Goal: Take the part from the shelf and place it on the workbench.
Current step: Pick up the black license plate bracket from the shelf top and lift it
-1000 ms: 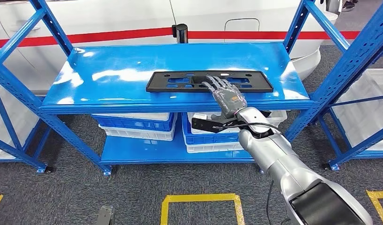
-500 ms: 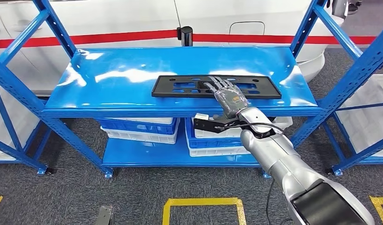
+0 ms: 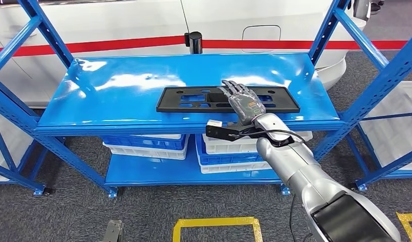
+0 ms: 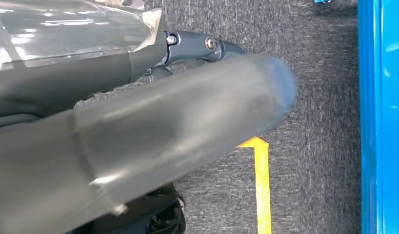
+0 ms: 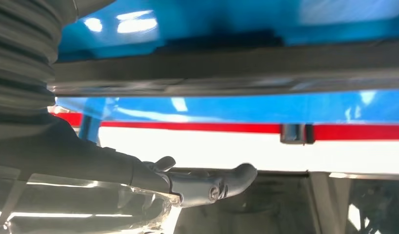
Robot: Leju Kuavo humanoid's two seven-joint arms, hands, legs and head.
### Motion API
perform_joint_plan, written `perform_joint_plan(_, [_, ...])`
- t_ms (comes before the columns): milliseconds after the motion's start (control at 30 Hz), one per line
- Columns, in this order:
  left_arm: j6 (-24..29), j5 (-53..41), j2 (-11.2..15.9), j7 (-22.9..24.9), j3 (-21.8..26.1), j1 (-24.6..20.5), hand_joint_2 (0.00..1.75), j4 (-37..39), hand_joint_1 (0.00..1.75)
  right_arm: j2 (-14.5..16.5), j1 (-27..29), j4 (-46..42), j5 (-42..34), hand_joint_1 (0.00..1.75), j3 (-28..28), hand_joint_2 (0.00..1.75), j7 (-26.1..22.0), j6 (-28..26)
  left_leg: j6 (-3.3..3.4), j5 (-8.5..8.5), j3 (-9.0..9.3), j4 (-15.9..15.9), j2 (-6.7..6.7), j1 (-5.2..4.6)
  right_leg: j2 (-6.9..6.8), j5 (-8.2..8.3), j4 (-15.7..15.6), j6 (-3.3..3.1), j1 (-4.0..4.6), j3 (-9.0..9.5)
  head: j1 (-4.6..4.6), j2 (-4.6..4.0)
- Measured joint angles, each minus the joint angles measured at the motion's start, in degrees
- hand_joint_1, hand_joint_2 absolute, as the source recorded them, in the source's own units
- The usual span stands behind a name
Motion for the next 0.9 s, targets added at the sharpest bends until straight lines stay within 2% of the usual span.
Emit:
perform_joint_plan(67, [0.05, 0.08, -0.07, -0.18, 0.03, 0.07, 0.00, 0.00, 0.00, 0.12, -0.03, -0.17, 0.03, 0.00, -0.03, 1.75, -0.01, 0.10, 0.53, 0.04, 0.72, -0.83, -0.04, 0.06, -0.11, -0.30, -0.10, 0.61, 0.09, 0.07, 0.04, 0.00])
perform_joint_plan(100, [0.07, 0.11, -0.09, -0.26, 0.05, 0.11, 0.00, 0.00, 0.00, 0.15, -0.12, -0.26, 0.04, 0.00, -0.06, 1.75, -0.01, 0.10, 0.84, 0.09, 1.28, -1.37, -0.02, 0.18, -0.18, -0.73, 0.93, 0.74, 0.20, -0.43, 0.12, 0.00])
perform_joint_plan(133, [0.07, 0.13, -0.12, -0.34, 0.08, 0.12, 0.00, 0.00, 0.00, 0.16, -0.19, -0.35, 0.04, 0.01, -0.09, 1.75, -0.01, 0.12, 1.12, 0.12, 1.88, -1.86, 0.01, 0.30, -0.25, -1.53, 3.23, 0.70, 0.31, -1.63, 0.19, 0.00])
perform_joint_plan(167, [0.05, 0.15, -0.13, -0.48, 0.10, 0.13, 0.00, 0.00, 0.00, 0.11, -0.17, -0.36, 0.05, 0.35, -0.10, 1.75, -0.01, 0.16, 1.34, -0.03, 2.30, -2.05, 0.02, 0.29, -0.29, -2.63, 6.73, 0.54, 0.26, -3.54, 0.26, 0.00])
perform_joint_plan(200, [-0.03, 0.16, -0.13, -0.78, 0.13, 0.14, 0.00, 0.00, 0.00, 0.05, -0.01, -0.36, 0.05, 0.76, -0.10, 1.75, -0.01, 0.20, 1.55, -0.27, 2.61, -2.07, -0.01, 0.25, -0.28, -3.81, 10.79, 0.43, 0.28, -6.01, 0.28, 0.00])
perform_joint_plan(233, [-0.16, 0.21, -0.17, -1.23, 0.15, 0.15, 0.00, 0.00, 0.00, -0.06, 0.29, -0.34, 0.03, 1.20, -0.09, 1.75, -0.04, 0.23, 1.63, -0.53, 2.92, -2.04, -0.12, 0.20, -0.29, -4.52, 14.16, 0.49, 0.27, -8.34, 0.28, 0.00])
perform_joint_plan(267, [-0.42, 0.38, -0.21, -1.85, 0.20, 0.19, 0.00, 0.00, 0.00, -0.19, 0.64, -0.33, 0.01, 1.62, -0.09, 1.75, -0.12, 0.25, 1.65, -0.84, 3.24, -2.01, -0.28, 0.17, -0.29, -4.41, 15.82, 0.77, 0.27, -9.95, 0.29, 0.00])
perform_joint_plan(300, [-0.79, 0.66, -0.29, -2.68, 0.32, 0.22, 0.00, 0.00, 0.00, -0.34, 0.92, -0.33, -0.05, 1.72, -0.10, 1.75, -0.27, 0.20, 1.59, -1.19, 3.59, -1.92, -0.47, 0.16, -0.29, -3.24, 15.12, 1.25, 0.27, -10.44, 0.29, 0.00])
perform_joint_plan(333, [-1.04, 0.97, -0.38, -3.61, 0.51, 0.24, 0.00, 0.00, 0.00, -0.50, 1.08, -0.32, -0.16, 1.75, -0.13, 1.75, -0.49, 0.14, 1.45, -1.60, 3.94, -1.76, -0.64, 0.16, -0.31, -1.23, 12.13, 1.79, 0.26, -9.73, 0.31, 0.00])
perform_joint_plan(367, [-1.05, 1.25, -0.46, -4.62, 0.77, 0.25, 0.00, 0.00, 0.00, -0.66, 1.15, -0.32, -0.32, 1.75, -0.19, 1.75, -0.74, 0.03, 1.26, -2.07, 4.22, -1.50, -0.75, 0.15, -0.39, 1.14, 7.81, 2.25, 0.25, -8.26, 0.32, 0.00])
perform_joint_plan(400, [-0.67, 1.42, -0.53, -5.67, 1.05, 0.25, 0.00, 0.00, 0.00, -0.85, 1.18, -0.32, -0.52, 1.75, -0.31, 1.75, -1.01, -0.11, 0.96, -2.64, 4.42, -1.14, -0.82, 0.00, -0.43, 3.09, 3.98, 2.36, 0.31, -6.67, 0.33, 0.00])
perform_joint_plan(433, [0.07, 1.51, -0.57, -6.51, 1.30, 0.24, 0.00, 0.00, 0.00, -0.98, 1.25, -0.33, -0.72, 1.75, -0.46, 1.75, -1.24, -0.24, 0.67, -3.13, 4.53, -0.84, -0.84, -0.11, -0.45, 4.35, 1.33, 2.07, 0.32, -5.53, 0.30, 0.00])
perform_joint_plan(467, [1.08, 1.57, -0.61, -7.13, 1.51, 0.22, 0.00, 0.00, 0.00, -1.10, 1.38, -0.36, -0.86, 1.75, -0.65, 1.75, -1.45, -0.37, 0.40, -3.50, 4.58, -0.65, -0.83, -0.19, -0.45, 4.87, 0.09, 1.54, 0.41, -4.94, 0.28, -0.01])
perform_joint_plan(533, [3.72, 1.35, -0.66, -7.89, 1.76, 0.21, 0.00, 0.00, 0.00, -1.33, 1.64, -0.45, -0.95, 1.75, -1.02, 1.75, -1.72, -0.55, -0.12, -3.92, 4.69, -0.61, -0.80, -0.08, -0.36, 4.81, -0.05, 0.31, 0.47, -4.76, 0.28, -0.01])
perform_joint_plan(600, [6.01, 0.82, -0.68, -8.43, 1.85, 0.20, 0.00, 0.00, 0.00, -1.61, 1.75, -0.66, -0.92, 1.75, -1.38, 1.75, -1.81, -0.69, -0.80, -4.83, 4.41, 0.43, -0.66, 0.15, -0.30, 4.71, -0.26, -0.48, 0.20, -4.44, 0.23, 0.00])
perform_joint_plan(667, [6.89, 0.57, -0.67, -8.66, 1.85, 0.16, 0.00, 0.00, 0.00, -1.72, 1.81, -0.88, -0.90, 1.73, -1.65, 1.75, -1.88, -0.83, -1.59, -7.72, 1.87, 5.80, -0.43, 0.42, -0.24, 4.55, -0.39, -1.02, -0.08, -4.09, 0.03, -0.01])
perform_joint_plan(733, [7.06, 0.54, -0.68, -8.70, 1.85, 0.16, 0.00, 0.00, 0.00, -1.77, 2.00, -0.93, -0.90, 1.71, -1.83, 1.75, -1.92, -0.91, -2.17, -10.76, -2.52, 13.60, -0.31, 0.68, -0.23, 4.34, -0.38, -1.29, -0.06, -3.95, -0.07, -0.01])
perform_joint_plan(767, [7.07, 0.57, -0.69, -8.90, 1.85, 0.17, 0.00, 0.00, 0.00, -1.79, 2.12, -0.94, -0.89, 1.71, -1.89, 1.75, -1.94, -0.95, -2.29, -10.99, -4.10, 15.81, -0.27, 0.74, -0.22, 4.27, -0.37, -1.36, -0.05, -3.90, -0.07, -0.01])
perform_joint_plan(800, [7.04, 0.71, -0.71, -9.77, 1.90, 0.19, 0.44, 0.00, 0.00, -1.82, 2.22, -0.99, -0.89, 1.72, -1.95, 1.75, -1.96, -1.02, -2.29, -9.98, -4.58, 15.67, -0.21, 0.78, -0.16, 4.20, -0.37, -1.36, -0.05, -3.83, -0.08, -0.01])
perform_joint_plan(833, [6.91, 0.91, -0.72, -11.41, 2.05, 0.21, 0.87, 0.00, 0.00, -1.87, 2.27, -1.15, -0.90, 1.73, -2.02, 1.75, -2.04, -1.11, -2.15, -8.01, -3.88, 13.28, -0.16, 0.79, -0.08, 4.13, -0.37, -1.33, -0.04, -3.71, -0.08, -0.01])
perform_joint_plan(900, [5.83, 1.47, -0.71, -16.17, 2.52, 0.21, 1.75, -0.08, 0.00, -2.04, 2.34, -1.76, -0.98, 1.75, -2.28, 1.75, -2.46, -1.26, -1.48, -3.60, -0.32, 4.98, -0.11, 0.65, 0.09, 3.95, -0.38, -1.12, 0.04, -3.43, -0.06, -0.01])
